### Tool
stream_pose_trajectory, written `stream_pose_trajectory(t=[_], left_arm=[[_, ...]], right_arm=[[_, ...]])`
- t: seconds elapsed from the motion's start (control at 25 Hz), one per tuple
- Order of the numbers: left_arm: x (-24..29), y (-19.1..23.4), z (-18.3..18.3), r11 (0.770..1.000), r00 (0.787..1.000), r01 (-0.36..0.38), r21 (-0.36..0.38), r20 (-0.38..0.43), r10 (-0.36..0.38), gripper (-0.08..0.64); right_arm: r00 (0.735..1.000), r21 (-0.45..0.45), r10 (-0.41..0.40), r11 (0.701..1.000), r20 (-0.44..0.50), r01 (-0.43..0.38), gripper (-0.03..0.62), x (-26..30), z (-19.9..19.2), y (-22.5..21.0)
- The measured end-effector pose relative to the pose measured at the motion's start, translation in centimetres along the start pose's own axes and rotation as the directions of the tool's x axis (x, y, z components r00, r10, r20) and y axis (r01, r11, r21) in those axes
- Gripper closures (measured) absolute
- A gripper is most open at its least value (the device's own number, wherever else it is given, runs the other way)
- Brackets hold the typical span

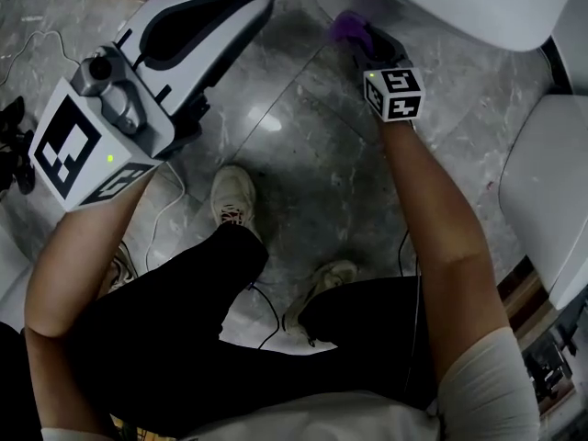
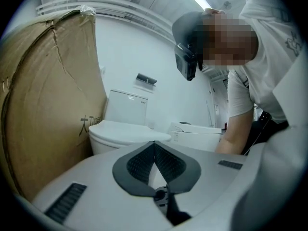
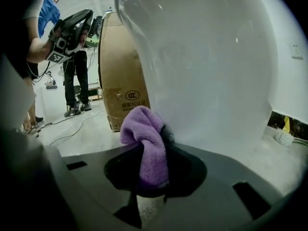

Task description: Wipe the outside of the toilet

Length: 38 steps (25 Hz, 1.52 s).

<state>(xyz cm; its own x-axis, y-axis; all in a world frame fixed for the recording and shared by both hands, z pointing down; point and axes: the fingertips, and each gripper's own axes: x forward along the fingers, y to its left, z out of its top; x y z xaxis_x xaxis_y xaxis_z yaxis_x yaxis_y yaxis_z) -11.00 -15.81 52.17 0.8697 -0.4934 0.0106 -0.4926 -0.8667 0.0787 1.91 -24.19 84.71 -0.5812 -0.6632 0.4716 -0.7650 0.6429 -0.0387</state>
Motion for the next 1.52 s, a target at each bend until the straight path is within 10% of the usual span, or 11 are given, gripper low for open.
stream_pose_trajectory(t=[0.72, 1.16, 1.4, 1.52], left_arm=[[4.0, -2.2, -0.6, 0.999, 0.999, 0.046, -0.017, 0.025, -0.046, 0.554], [5.3, -2.7, -1.4, 0.996, 0.997, 0.079, -0.028, 0.019, -0.078, 0.554], [5.1, -2.7, -1.8, 0.996, 0.996, 0.087, -0.012, -0.009, -0.087, 0.554], [4.7, -2.5, -1.8, 0.997, 0.997, 0.076, -0.013, -0.009, -0.076, 0.554]], right_arm=[[0.968, -0.159, 0.107, 0.985, 0.227, -0.071, 0.488, -13.3, 14.2, 1.6], [0.97, -0.114, -0.083, 0.987, 0.23, 0.111, 0.488, -18.6, 12.3, -7.4], [0.88, 0.113, -0.366, 0.931, 0.304, 0.348, 0.5, -22.4, 13.9, -17.8], [0.866, 0.131, -0.374, 0.928, 0.333, 0.35, 0.502, -22.3, 15.4, -18.2]])
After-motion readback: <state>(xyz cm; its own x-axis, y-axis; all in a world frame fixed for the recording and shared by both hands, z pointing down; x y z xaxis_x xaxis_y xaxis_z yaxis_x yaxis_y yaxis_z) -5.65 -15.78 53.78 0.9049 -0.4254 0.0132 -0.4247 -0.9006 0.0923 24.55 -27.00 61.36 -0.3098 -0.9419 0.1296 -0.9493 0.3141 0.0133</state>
